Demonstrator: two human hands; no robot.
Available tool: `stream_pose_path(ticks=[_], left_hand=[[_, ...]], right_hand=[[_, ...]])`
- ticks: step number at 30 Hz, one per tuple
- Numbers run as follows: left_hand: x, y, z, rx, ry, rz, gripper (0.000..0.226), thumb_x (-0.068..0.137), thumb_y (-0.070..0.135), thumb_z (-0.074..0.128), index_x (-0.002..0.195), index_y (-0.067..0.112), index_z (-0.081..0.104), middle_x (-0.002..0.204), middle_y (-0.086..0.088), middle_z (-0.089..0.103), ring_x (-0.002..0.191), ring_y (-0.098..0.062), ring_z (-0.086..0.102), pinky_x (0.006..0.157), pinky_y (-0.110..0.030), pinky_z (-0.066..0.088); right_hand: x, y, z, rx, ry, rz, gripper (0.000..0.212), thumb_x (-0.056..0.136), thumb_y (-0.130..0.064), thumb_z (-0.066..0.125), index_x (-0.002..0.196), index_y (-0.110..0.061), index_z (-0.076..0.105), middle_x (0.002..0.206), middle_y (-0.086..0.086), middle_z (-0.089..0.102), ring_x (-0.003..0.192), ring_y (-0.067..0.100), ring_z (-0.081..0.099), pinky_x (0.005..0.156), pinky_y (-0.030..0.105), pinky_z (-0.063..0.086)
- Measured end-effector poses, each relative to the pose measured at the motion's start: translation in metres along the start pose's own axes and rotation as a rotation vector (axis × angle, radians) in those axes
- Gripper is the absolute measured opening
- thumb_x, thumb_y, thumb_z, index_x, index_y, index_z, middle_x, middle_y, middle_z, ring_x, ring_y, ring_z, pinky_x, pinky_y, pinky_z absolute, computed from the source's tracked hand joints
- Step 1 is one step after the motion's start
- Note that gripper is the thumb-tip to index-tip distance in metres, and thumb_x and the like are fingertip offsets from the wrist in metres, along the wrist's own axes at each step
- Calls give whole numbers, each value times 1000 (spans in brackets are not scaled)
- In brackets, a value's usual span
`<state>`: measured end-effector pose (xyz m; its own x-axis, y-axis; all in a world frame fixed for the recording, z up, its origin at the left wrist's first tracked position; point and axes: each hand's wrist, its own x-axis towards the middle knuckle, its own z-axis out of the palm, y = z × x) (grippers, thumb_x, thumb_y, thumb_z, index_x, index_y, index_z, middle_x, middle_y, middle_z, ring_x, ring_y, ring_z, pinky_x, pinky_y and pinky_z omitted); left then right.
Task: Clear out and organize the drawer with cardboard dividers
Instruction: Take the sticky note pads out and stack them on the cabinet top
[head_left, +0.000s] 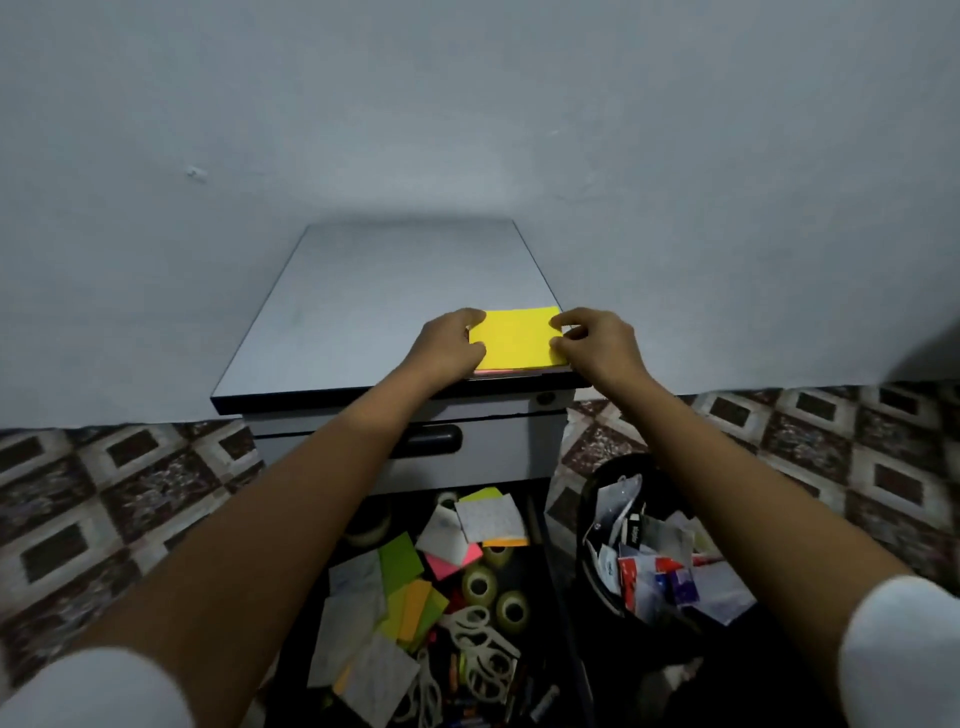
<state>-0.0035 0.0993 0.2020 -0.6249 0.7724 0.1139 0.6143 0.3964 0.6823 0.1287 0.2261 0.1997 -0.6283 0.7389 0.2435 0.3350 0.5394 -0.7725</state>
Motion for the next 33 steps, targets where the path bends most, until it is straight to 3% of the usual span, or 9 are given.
stream_pose_path(ticks=[3,11,14,18,26,33], left_hand=[[15,1,6,86,-39,-14,52,89,8,51,140,13,43,141,-10,47,127,-23,46,99,-23,36],[27,-9,11,235,-67,-16,43,88,29,55,131,21,53,126,-10,56,117,-29,51,101,-42,41],[22,-15,8,225,-94,34,40,87,32,60,125,20,57,113,-6,59,111,-26,53,100,-42,41],[18,-18,8,259,-79,77,37,86,29,63,121,19,61,99,-1,50,109,-26,53,96,-39,42],[18,-22,11,209,-53,77,35,86,25,62,121,18,61,120,-5,59,114,-24,53,100,-41,41],[-15,-25,7,114,66,206,38,89,22,59,127,15,57,126,-8,54,119,-21,49,91,-20,33]], right_hand=[[14,5,4,-114,-3,-16,26,87,-8,60,112,-8,67,106,14,66,85,19,57,69,16,42],[23,20,12,-280,-32,-36,28,90,-17,57,115,-9,64,115,20,61,108,30,54,85,26,39],[18,17,6,-231,-70,-21,33,86,-24,65,116,-9,64,112,18,62,108,29,56,91,29,41],[11,14,3,-296,-181,-55,46,80,-27,73,121,-10,61,112,16,63,106,25,57,83,23,40],[11,17,9,-304,-120,-56,44,81,-21,71,121,-7,60,120,19,60,111,30,56,95,33,44],[-25,14,14,-258,-3,-147,45,83,-20,70,124,-9,58,123,18,50,113,29,51,91,21,35]])
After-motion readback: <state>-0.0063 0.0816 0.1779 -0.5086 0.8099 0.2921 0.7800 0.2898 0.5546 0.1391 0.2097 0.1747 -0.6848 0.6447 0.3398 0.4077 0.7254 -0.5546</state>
